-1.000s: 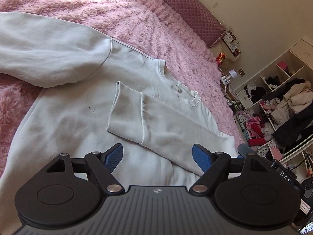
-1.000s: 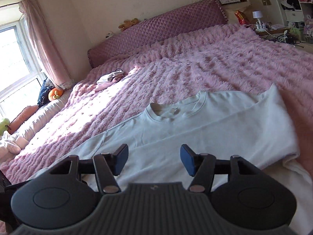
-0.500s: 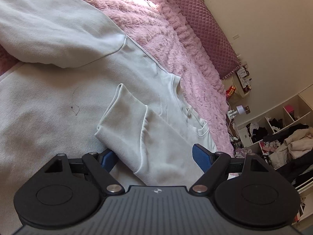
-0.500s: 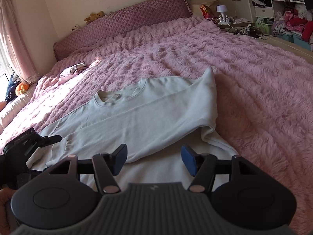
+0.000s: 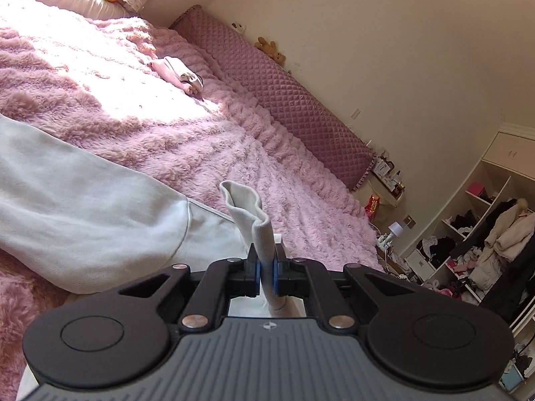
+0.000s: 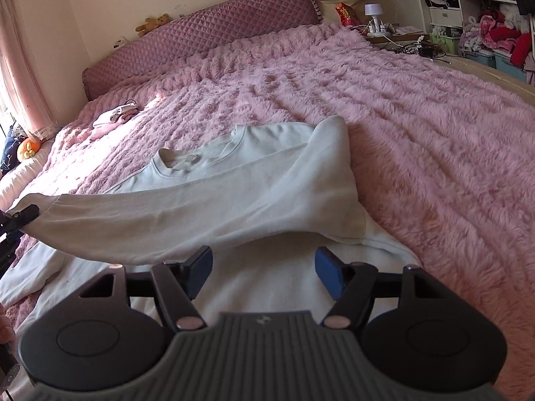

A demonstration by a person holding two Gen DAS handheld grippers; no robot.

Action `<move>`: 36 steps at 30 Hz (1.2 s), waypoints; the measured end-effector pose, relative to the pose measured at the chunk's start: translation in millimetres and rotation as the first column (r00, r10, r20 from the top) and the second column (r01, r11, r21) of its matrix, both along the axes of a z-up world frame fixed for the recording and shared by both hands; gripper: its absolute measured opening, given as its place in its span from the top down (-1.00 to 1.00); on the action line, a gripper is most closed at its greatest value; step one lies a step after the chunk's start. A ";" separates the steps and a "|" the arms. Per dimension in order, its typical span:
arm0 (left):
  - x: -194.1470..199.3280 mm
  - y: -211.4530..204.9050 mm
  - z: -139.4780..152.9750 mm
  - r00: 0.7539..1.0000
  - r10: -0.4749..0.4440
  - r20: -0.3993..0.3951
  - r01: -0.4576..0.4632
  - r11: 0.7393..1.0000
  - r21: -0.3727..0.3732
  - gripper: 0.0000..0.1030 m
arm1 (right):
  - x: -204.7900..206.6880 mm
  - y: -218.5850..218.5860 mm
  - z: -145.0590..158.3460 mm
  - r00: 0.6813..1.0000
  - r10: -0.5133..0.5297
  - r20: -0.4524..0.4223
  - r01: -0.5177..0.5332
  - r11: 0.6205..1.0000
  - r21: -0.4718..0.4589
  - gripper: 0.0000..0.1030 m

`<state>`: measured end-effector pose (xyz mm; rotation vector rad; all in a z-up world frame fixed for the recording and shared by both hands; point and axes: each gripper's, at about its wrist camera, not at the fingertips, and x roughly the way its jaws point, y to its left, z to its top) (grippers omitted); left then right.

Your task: Fold small clothes

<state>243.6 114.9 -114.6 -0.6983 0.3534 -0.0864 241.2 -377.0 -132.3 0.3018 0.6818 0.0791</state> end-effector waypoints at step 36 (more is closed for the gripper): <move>29.4 30.8 -42.9 0.973 0.164 -0.160 -0.152 0.985 0.083 0.95 | 51.5 0.6 -15.8 0.994 -0.105 -0.003 0.104 0.990 -0.099 -0.40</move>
